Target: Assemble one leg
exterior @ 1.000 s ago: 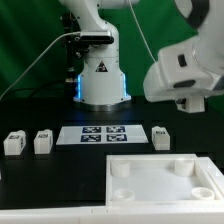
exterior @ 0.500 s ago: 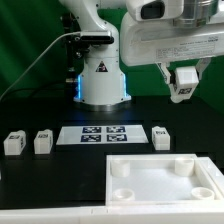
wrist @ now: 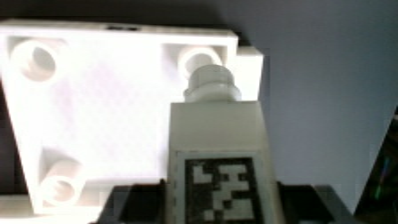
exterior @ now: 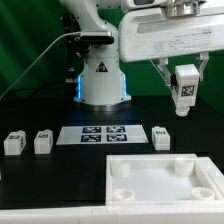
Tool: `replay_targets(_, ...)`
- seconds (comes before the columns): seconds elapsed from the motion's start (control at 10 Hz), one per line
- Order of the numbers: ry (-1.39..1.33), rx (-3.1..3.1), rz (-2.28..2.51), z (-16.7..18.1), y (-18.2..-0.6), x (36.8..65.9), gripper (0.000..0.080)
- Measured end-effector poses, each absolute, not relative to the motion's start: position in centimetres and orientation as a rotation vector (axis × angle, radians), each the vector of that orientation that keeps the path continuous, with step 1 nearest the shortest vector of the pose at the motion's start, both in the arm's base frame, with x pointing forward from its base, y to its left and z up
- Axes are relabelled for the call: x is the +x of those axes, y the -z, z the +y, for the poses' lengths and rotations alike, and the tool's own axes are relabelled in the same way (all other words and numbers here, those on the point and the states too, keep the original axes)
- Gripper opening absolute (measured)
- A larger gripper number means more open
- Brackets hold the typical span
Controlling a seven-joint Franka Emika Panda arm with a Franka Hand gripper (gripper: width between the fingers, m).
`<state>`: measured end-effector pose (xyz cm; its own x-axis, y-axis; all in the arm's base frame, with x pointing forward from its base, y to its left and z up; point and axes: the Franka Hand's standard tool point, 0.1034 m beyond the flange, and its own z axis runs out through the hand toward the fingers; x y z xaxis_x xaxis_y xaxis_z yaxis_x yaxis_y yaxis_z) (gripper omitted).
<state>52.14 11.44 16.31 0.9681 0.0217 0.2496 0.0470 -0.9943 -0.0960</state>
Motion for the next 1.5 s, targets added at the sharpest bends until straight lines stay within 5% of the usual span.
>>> replay_targets(0.2,0.749,-2.914,-0.035,12.2,-16.8,56.3,0.0291)
replay_targets(0.4,0.777,-2.893,-0.061,14.7,-17.6,60.0,0.0291)
replay_targets(1.0,0.786,-2.929,-0.156,12.9,-16.0,59.5,0.0291)
replay_targets(1.5,0.779,-2.964,-0.186,10.4,-13.8,62.8,0.0291)
